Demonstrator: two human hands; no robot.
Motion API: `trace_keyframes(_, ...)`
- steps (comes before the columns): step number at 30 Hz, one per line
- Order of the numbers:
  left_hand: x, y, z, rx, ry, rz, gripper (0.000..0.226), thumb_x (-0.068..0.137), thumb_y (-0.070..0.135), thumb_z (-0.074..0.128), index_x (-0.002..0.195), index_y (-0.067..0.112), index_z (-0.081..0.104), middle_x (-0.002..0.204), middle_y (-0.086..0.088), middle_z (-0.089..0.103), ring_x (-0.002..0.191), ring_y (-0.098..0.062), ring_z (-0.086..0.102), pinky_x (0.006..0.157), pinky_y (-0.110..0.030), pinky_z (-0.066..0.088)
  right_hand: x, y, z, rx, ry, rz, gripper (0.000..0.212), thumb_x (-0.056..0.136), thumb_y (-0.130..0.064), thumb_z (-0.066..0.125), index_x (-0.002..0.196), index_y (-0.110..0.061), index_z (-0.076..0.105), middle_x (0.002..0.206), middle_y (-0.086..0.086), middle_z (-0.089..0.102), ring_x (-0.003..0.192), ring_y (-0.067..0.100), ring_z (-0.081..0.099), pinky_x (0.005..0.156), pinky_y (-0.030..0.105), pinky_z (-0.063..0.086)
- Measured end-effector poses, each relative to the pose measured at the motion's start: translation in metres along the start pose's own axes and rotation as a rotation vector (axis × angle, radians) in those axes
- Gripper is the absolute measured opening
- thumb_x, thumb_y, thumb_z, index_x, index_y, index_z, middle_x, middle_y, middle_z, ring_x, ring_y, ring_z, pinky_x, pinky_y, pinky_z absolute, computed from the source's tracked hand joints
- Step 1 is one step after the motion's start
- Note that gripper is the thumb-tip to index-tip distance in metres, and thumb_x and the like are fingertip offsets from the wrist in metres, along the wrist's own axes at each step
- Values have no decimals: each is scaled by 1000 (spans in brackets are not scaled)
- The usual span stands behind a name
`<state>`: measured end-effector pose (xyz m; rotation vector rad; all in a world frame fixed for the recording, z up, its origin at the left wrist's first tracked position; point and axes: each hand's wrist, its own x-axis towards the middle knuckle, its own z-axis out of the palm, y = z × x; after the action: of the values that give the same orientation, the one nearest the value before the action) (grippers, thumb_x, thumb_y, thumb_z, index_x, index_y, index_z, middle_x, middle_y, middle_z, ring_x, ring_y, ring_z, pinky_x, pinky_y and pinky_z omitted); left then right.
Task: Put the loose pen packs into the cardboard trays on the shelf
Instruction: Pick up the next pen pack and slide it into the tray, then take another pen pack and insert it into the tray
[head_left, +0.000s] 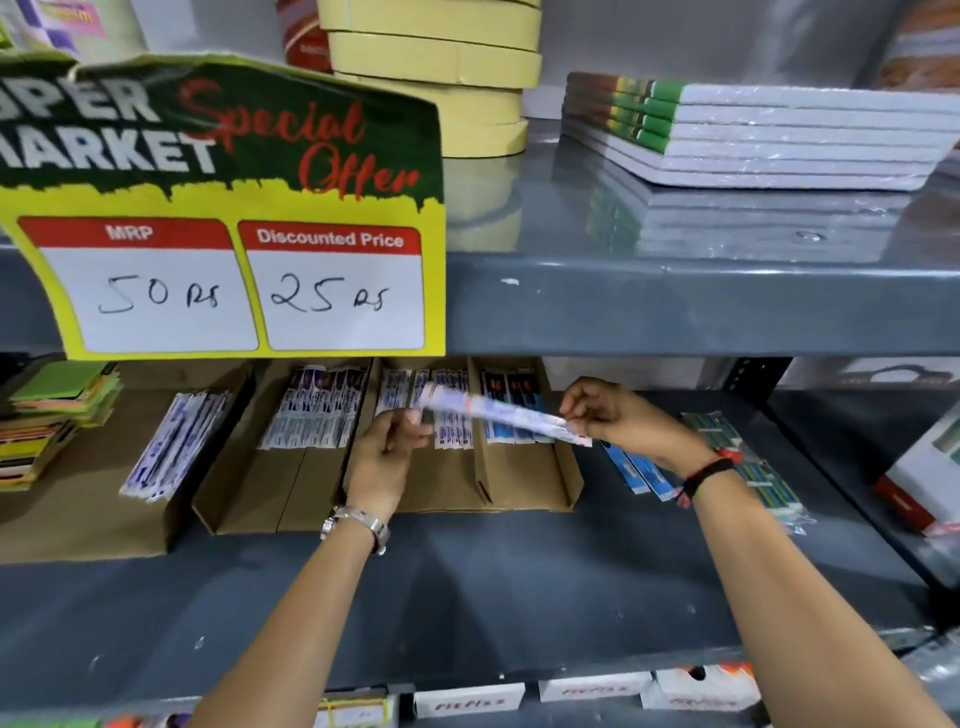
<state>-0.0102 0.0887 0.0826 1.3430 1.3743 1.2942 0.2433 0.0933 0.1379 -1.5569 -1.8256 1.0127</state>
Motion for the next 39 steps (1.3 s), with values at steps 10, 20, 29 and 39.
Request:
trace_keyframes(10,-25,-87,-7,956,-352,205,85,81,64,11,135,0,26,147,-21,26,138,-37,20,115,-46,13,64,-15,112,569,242,194,32,88,13,50,119,15,55,72,-1,56,64,3,50,44,-1,42)
trace_keyframes(20,-23,-103,-5,924,-230,298,55,74,24,70,115,-8,52,124,-30,55,117,-44,50,98,-57,40,119,-20,164,153,268,315,26,88,4,53,112,7,63,125,21,62,120,32,56,102,36,47)
trace_keyframes(29,-22,-104,-6,912,-225,287,57,80,30,61,124,-4,45,134,-26,47,127,-38,42,108,-48,32,116,-30,160,-90,208,368,41,90,6,43,51,-7,43,59,7,47,58,17,52,48,23,43)
trace_keyframes(39,-28,-94,-4,891,-245,288,97,74,73,1,134,4,32,144,-17,36,136,-30,29,114,-40,22,61,-2,57,-150,476,193,28,87,-2,48,69,-3,69,74,14,71,79,20,64,45,11,38)
